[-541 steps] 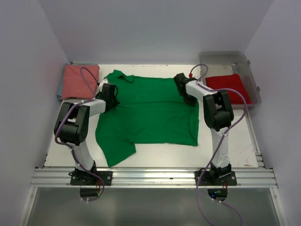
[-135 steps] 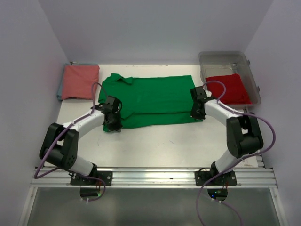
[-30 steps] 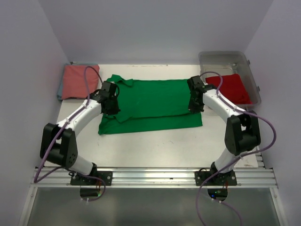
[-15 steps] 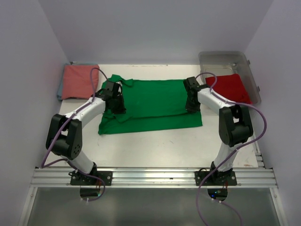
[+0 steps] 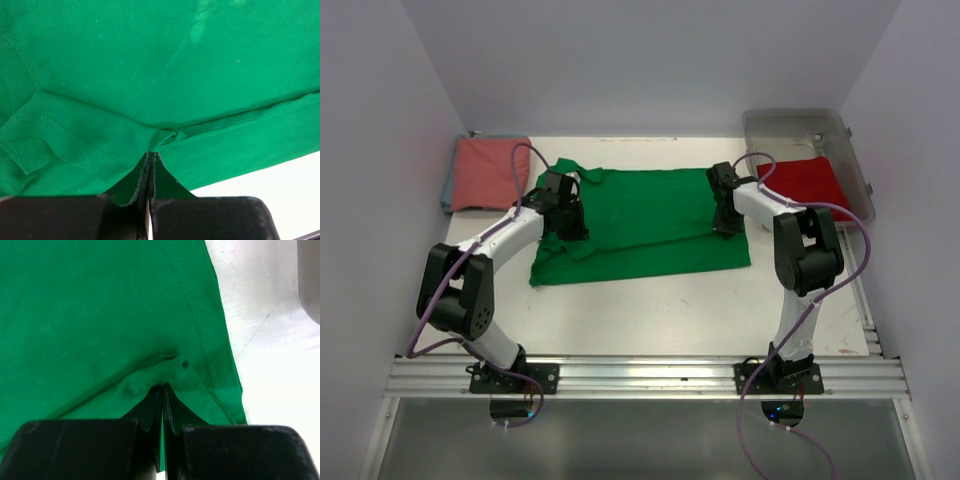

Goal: Fold and stack the t-shirts

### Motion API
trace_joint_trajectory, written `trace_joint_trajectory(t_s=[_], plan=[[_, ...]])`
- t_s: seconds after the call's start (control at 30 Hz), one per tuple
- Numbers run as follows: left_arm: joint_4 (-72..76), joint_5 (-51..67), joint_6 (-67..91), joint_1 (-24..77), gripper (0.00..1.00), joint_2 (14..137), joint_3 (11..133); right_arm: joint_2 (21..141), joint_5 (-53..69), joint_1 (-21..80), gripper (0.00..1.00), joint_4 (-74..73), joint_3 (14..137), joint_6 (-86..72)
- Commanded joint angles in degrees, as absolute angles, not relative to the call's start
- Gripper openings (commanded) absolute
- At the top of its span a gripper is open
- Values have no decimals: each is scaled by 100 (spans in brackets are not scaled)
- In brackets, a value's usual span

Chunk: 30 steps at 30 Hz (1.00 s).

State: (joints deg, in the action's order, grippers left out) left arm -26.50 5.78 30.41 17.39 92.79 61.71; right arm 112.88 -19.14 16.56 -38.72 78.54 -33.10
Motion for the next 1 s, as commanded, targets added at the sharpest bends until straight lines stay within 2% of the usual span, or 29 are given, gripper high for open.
trace_joint_trajectory(t_s=[0.0, 0.33, 0.5, 0.8, 0.97], plan=[[-2408, 554, 3015, 1714, 0, 9000, 6144, 11224, -2162, 1617, 0, -3656, 7937, -3419], [-2417, -158, 3401, 1714, 0, 9246, 5477, 10478, -1969, 1626, 0, -3507, 7524, -3296], [-2215, -623, 3621, 1731, 0, 8824, 5107, 10231, -1899, 1635, 0, -3445, 7313, -3164], [-2127, -431, 3683, 1731, 0, 9299, 5274, 10406, -1776, 1635, 0, -3375, 7233, -3103], [-1785, -176, 3683, 1731, 12, 9097, 5054, 10468, -1767, 1643, 0, -3358, 7207, -3102]])
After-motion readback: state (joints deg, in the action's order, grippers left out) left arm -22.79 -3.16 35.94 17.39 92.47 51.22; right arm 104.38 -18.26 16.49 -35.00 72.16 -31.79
